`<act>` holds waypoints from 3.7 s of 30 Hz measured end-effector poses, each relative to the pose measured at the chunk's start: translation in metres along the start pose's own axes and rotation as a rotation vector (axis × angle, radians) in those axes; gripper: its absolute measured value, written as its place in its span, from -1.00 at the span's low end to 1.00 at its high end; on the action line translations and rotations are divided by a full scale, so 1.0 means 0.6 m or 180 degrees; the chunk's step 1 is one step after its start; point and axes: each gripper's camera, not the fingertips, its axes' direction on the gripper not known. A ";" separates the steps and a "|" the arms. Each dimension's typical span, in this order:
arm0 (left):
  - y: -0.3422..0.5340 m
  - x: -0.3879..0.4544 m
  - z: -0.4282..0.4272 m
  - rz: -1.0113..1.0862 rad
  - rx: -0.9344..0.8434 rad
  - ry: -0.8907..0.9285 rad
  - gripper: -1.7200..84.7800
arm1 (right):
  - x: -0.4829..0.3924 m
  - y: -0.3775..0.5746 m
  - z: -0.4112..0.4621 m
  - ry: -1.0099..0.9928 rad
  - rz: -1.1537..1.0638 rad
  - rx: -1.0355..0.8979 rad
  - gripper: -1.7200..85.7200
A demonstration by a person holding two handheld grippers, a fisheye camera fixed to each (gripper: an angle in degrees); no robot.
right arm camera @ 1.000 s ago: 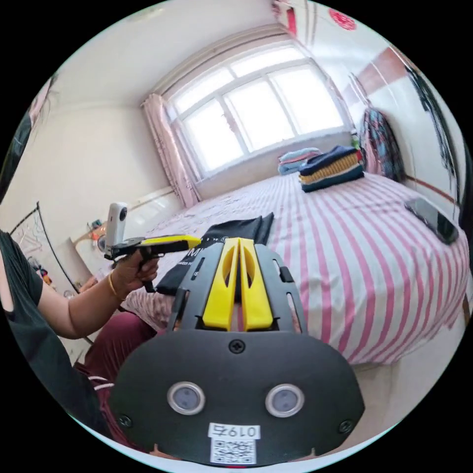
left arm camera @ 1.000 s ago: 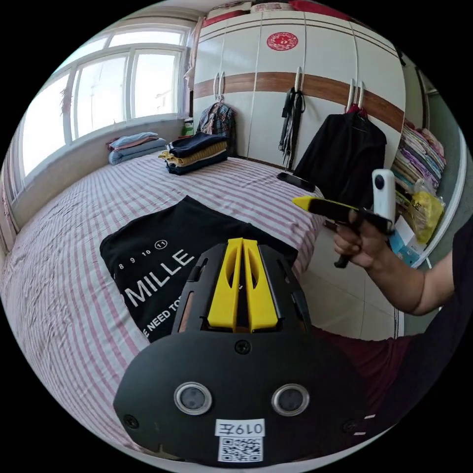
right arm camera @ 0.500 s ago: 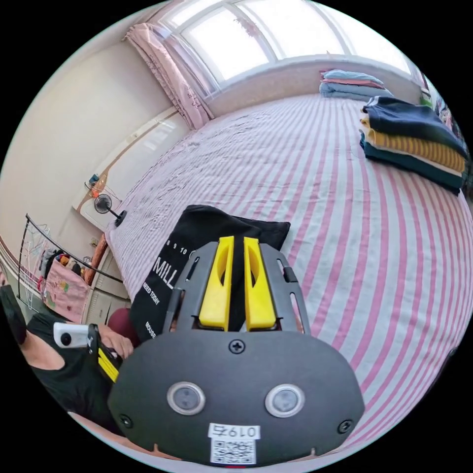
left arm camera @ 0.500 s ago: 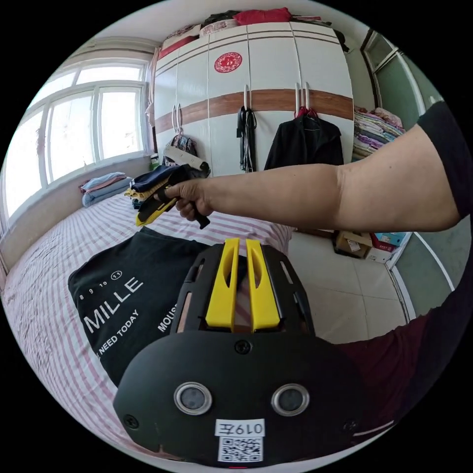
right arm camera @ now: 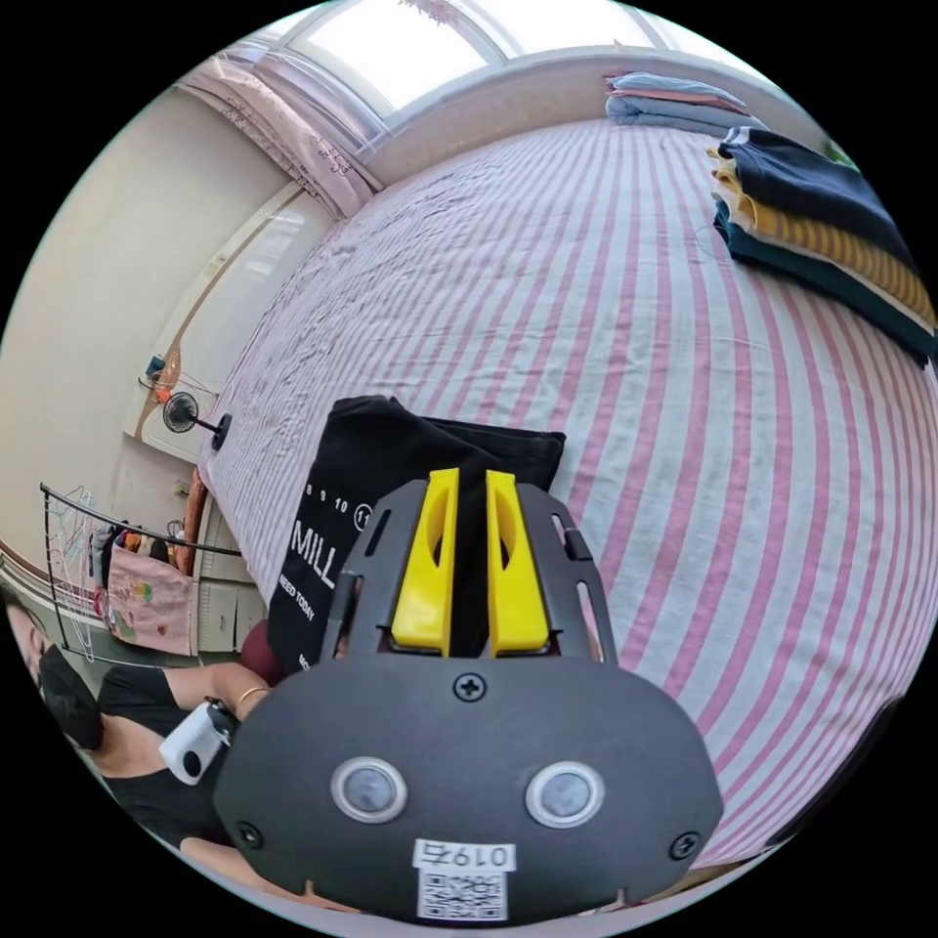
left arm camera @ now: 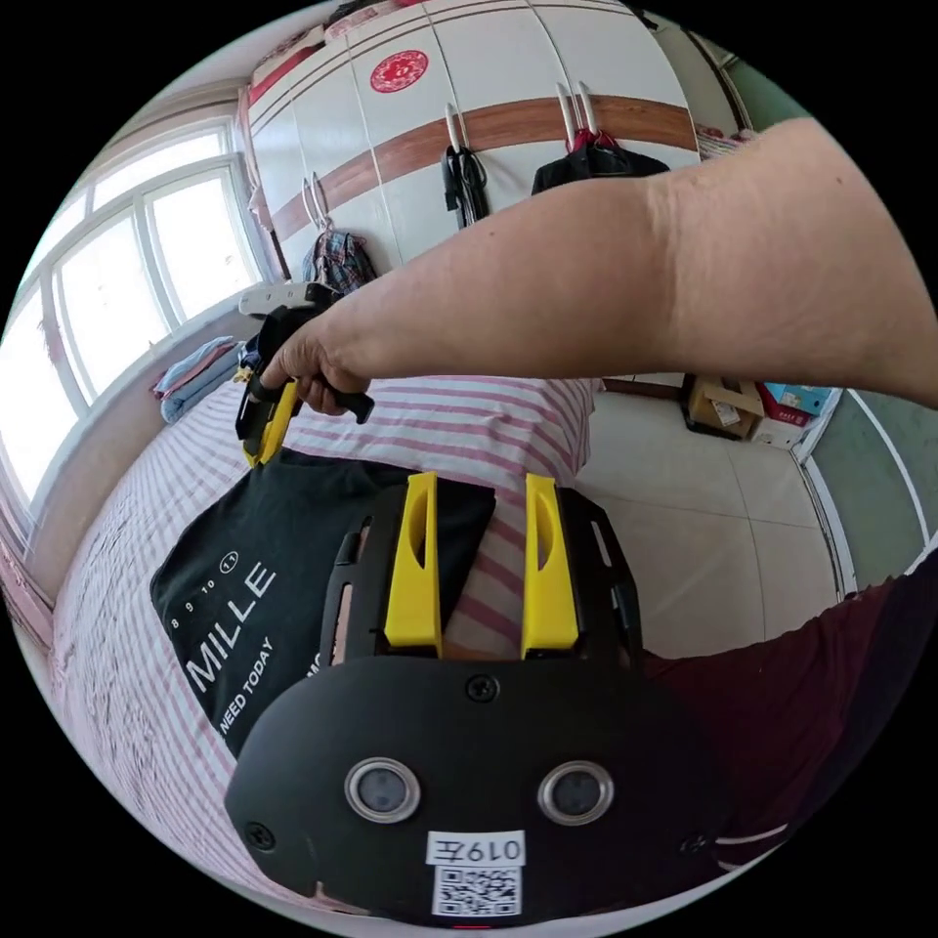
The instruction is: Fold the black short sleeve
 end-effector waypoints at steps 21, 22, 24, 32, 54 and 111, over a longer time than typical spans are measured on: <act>0.050 0.158 0.044 0.0118 -0.0203 -0.0721 -0.93 | -0.007 -0.140 -0.110 -0.0107 -0.0075 0.0002 -0.89; 0.051 0.161 0.043 0.0109 -0.0190 -0.0708 -0.94 | -0.003 -0.145 -0.118 -0.0130 -0.0054 0.0043 -0.87; 0.053 0.164 0.043 0.0091 -0.0184 -0.0683 -0.94 | 0.001 -0.152 -0.123 -0.0137 -0.0036 0.0028 -0.86; 0.057 0.177 0.045 0.0061 -0.0159 -0.0671 -0.94 | 0.015 -0.180 -0.110 -0.0366 0.0064 -0.0173 -0.86; 0.047 0.175 0.027 0.0046 -0.0063 -0.0630 -0.93 | -0.007 -0.191 -0.140 -0.0331 -0.0049 -0.0195 -0.95; -0.001 -0.224 -0.328 -0.1237 0.0189 -0.0992 -0.94 | -0.431 0.626 0.026 0.1605 -0.1437 0.0188 -0.84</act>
